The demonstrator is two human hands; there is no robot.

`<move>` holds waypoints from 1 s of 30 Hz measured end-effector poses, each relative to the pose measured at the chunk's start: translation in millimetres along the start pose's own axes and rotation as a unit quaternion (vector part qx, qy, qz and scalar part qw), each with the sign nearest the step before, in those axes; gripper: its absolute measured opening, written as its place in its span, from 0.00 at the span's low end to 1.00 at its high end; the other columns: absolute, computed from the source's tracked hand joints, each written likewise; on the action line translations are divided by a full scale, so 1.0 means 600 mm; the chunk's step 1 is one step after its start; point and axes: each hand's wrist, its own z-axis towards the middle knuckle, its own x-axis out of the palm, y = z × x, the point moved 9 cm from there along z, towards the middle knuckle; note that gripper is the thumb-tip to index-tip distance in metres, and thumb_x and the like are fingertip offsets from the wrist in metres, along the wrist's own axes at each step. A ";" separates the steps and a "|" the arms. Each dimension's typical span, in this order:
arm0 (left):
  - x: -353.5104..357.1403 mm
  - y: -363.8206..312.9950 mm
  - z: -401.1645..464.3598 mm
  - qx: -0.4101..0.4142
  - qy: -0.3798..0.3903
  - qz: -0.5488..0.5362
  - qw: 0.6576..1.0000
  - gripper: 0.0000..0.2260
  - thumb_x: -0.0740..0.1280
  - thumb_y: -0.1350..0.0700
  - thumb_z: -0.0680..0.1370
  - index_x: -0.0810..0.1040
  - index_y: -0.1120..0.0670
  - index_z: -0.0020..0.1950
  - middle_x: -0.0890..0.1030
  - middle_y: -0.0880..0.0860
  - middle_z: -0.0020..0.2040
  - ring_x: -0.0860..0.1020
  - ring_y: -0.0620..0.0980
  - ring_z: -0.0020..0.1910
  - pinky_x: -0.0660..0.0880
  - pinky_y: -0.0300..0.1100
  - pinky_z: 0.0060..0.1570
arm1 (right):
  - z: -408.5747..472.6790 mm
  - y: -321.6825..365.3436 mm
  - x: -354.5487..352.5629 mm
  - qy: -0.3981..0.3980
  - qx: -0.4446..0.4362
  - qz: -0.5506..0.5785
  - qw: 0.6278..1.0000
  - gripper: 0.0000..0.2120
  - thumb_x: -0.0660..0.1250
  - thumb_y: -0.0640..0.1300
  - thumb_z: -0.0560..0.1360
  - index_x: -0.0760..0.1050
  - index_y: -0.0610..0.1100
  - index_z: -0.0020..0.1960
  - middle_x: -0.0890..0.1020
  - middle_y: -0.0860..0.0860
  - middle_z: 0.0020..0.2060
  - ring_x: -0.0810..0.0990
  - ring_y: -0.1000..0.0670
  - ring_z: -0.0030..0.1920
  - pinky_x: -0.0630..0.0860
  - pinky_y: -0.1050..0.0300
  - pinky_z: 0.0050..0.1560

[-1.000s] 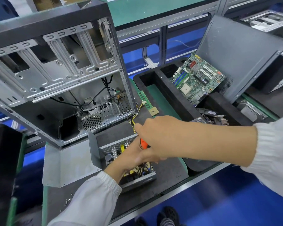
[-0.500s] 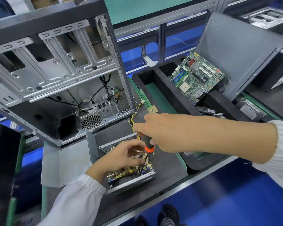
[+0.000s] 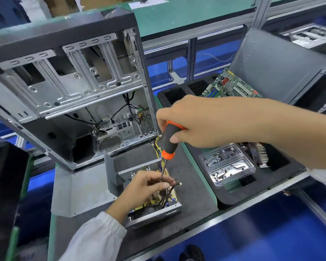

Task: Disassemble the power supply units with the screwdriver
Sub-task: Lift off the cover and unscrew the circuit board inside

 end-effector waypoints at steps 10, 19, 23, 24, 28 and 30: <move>-0.054 0.013 -0.045 -0.056 -0.047 -0.020 0.997 0.13 0.58 0.69 0.81 0.81 0.60 0.54 0.83 0.55 0.41 0.75 0.46 0.32 0.72 0.36 0.30 | 0.027 0.003 0.017 0.027 -0.019 -0.007 0.999 0.07 0.65 0.50 0.77 0.71 0.52 0.53 0.69 0.58 0.34 0.70 0.59 0.36 0.68 0.58 0.36; -0.042 0.028 -0.037 -0.079 -0.005 0.123 0.989 0.05 0.70 0.56 0.77 0.84 0.54 0.43 0.76 0.43 0.30 0.70 0.40 0.29 0.67 0.32 0.34 | 0.054 0.014 0.095 0.115 -0.039 0.000 0.993 0.07 0.64 0.50 0.77 0.71 0.52 0.55 0.71 0.57 0.36 0.71 0.58 0.39 0.72 0.54 0.44; -0.029 0.029 -0.021 -0.066 0.018 0.220 0.973 0.03 0.72 0.56 0.75 0.84 0.49 0.44 0.73 0.46 0.28 0.65 0.41 0.27 0.65 0.35 0.32 | 0.067 0.017 0.117 0.130 -0.061 0.003 0.990 0.07 0.64 0.50 0.78 0.72 0.53 0.55 0.69 0.58 0.35 0.68 0.62 0.38 0.69 0.56 0.47; -0.026 0.028 -0.017 -0.063 0.030 0.230 0.971 0.04 0.72 0.57 0.75 0.84 0.47 0.46 0.74 0.47 0.29 0.65 0.41 0.29 0.66 0.37 0.33 | 0.070 0.017 0.122 0.131 -0.069 0.001 0.989 0.07 0.64 0.50 0.78 0.72 0.54 0.56 0.68 0.59 0.35 0.66 0.63 0.38 0.65 0.57 0.46; 0.011 0.006 0.002 -0.028 0.107 0.282 0.953 0.12 0.72 0.55 0.75 0.82 0.37 0.51 0.69 0.43 0.25 0.67 0.40 0.28 0.62 0.37 0.32 | 0.072 0.007 0.121 0.125 -0.078 0.002 0.989 0.08 0.63 0.52 0.77 0.72 0.55 0.56 0.70 0.59 0.36 0.66 0.63 0.38 0.62 0.58 0.44; 0.025 -0.007 0.013 -0.001 0.133 0.402 0.906 0.13 0.71 0.49 0.75 0.79 0.37 0.59 0.73 0.42 0.28 0.72 0.41 0.35 0.64 0.39 0.37 | 0.073 -0.003 0.110 0.113 -0.074 0.007 0.991 0.07 0.62 0.53 0.77 0.72 0.55 0.54 0.72 0.59 0.38 0.67 0.63 0.38 0.63 0.59 0.42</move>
